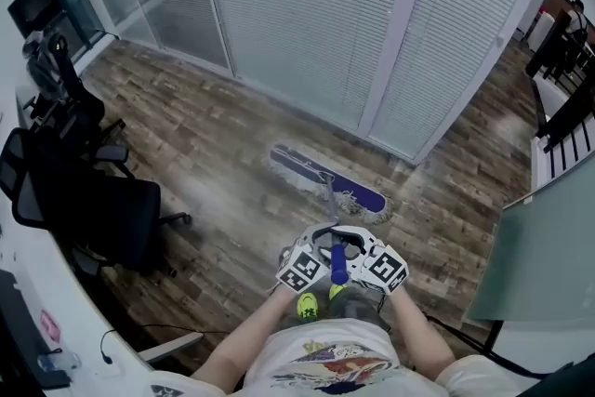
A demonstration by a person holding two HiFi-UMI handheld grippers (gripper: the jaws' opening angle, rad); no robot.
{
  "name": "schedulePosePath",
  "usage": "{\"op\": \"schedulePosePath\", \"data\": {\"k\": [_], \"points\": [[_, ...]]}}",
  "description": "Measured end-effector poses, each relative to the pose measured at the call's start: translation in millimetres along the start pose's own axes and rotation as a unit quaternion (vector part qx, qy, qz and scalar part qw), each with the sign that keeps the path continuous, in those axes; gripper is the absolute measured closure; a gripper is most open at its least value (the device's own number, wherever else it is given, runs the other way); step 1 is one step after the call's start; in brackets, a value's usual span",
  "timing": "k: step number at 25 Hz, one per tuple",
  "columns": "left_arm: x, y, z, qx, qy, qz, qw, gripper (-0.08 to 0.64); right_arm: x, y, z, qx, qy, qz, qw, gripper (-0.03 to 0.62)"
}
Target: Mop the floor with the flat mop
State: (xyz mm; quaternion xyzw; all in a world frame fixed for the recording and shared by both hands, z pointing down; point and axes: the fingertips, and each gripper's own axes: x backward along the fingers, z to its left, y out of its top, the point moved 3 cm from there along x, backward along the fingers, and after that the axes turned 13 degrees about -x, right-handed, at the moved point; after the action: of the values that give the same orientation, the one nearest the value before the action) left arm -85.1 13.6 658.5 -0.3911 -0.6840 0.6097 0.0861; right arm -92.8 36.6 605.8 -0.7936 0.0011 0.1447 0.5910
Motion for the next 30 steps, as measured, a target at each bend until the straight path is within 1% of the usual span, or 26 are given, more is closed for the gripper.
{"op": "schedulePosePath", "data": {"k": [6, 14, 24, 30], "points": [[-14.9, -4.1, 44.6, 0.007, -0.006, -0.006, 0.9999, 0.414, -25.7, 14.5, -36.6, -0.003, -0.010, -0.004, 1.000, 0.420], [-53.3, -2.2, 114.6, 0.005, -0.012, 0.002, 0.9999, 0.413, -52.5, 44.4, -105.1, -0.008, 0.000, -0.016, 1.000, 0.419], [-139.4, 11.2, 205.5, 0.007, -0.015, 0.010, 0.9998, 0.411, -61.8, 83.5, -224.4, -0.014, 0.005, -0.020, 1.000, 0.416], [-191.3, 14.9, 259.2, 0.014, -0.008, 0.012, 0.9998, 0.410, -69.5, 103.2, -295.9, -0.012, 0.010, -0.016, 1.000, 0.416]]}}
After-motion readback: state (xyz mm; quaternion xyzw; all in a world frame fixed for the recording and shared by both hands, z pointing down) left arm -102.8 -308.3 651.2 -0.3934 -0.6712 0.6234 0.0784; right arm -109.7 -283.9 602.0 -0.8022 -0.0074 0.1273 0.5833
